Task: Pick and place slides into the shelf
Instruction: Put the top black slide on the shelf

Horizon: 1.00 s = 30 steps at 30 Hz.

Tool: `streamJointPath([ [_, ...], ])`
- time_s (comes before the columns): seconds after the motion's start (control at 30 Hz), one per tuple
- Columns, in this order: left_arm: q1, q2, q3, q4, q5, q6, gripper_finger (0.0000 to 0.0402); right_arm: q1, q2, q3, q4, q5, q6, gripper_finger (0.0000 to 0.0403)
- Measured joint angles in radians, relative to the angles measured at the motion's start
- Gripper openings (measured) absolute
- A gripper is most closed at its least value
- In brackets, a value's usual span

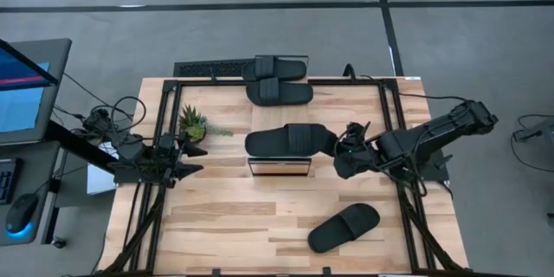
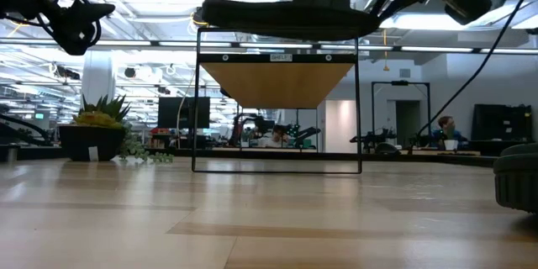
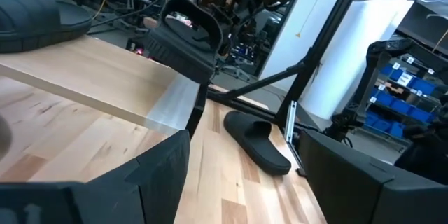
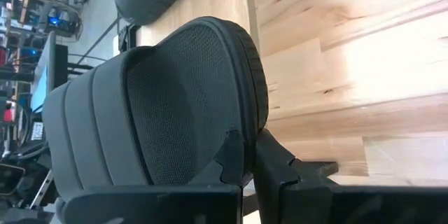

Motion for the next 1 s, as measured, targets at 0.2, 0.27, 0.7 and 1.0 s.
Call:
streamJointPath([
  [0.2,0.000,0.000,0.000,0.000,0.024,0.000,0.0258,0.000,0.018,0.000,-0.007,-0.004,0.015,0.0000],
  [0.27,0.000,0.000,0.000,0.000,0.032,-0.001,0.0258,0.000,0.031,0.000,-0.005,-0.008,0.017,0.0000],
  [0.7,0.000,0.000,0.000,0.000,0.033,-0.024,0.0258,0.000,0.038,0.000,-0.006,-0.022,0.024,0.0000],
  [1.0,0.000,0.000,0.000,0.000,0.033,-0.024,0.0258,-0.002,0.038,0.000,-0.022,-0.032,0.024,0.0000],
])
